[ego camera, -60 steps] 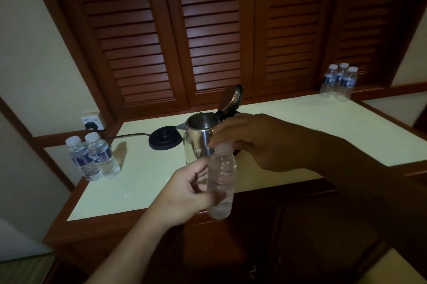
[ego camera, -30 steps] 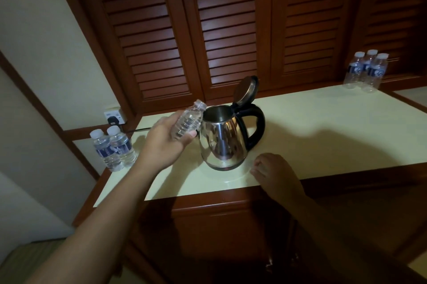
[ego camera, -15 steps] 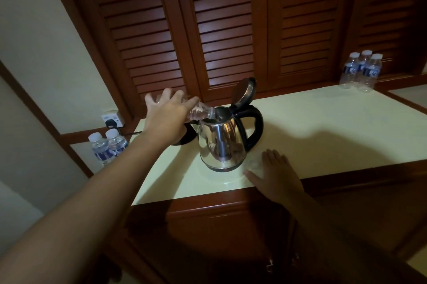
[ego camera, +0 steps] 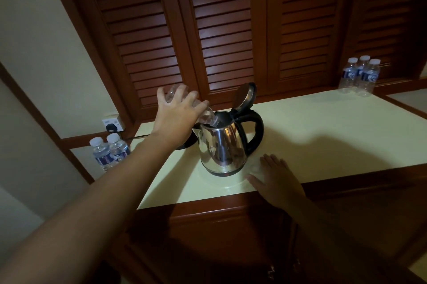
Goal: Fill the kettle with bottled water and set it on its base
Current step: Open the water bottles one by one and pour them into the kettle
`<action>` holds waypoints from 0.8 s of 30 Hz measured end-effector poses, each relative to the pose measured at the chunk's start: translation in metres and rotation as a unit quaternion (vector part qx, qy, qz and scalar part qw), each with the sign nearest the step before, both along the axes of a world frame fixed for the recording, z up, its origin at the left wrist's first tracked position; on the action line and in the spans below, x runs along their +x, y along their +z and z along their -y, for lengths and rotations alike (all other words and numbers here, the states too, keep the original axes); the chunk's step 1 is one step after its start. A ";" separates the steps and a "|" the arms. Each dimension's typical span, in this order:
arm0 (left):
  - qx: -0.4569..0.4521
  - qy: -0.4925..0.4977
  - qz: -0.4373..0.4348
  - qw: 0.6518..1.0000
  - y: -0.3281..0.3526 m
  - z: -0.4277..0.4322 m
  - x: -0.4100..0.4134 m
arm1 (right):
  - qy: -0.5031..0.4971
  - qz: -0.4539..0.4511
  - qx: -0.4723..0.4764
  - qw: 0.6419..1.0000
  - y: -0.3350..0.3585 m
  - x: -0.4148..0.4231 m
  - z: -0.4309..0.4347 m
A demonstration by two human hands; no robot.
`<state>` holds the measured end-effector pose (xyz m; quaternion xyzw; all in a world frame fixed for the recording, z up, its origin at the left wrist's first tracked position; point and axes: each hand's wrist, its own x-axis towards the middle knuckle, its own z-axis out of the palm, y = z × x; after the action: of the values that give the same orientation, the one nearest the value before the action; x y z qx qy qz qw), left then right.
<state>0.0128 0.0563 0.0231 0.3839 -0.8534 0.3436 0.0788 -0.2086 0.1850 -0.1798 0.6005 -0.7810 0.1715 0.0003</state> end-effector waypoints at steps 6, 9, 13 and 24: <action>-0.005 -0.001 0.012 1.000 0.002 0.001 -0.005 | 0.001 0.003 -0.004 1.000 0.001 0.001 0.000; -0.010 0.002 0.012 1.000 0.003 0.002 -0.006 | -0.004 0.006 -0.009 1.000 0.001 0.001 0.000; -0.020 0.000 0.019 1.000 0.004 0.000 -0.007 | -0.008 0.015 -0.015 1.000 -0.001 0.000 0.001; -0.003 0.021 0.002 1.000 0.001 -0.003 -0.001 | 0.005 0.061 -0.033 0.998 0.002 0.000 -0.003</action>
<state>0.0118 0.0597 0.0240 0.4007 -0.8442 0.3488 0.0715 -0.2086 0.1880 -0.1783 0.5927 -0.7703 0.2336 -0.0278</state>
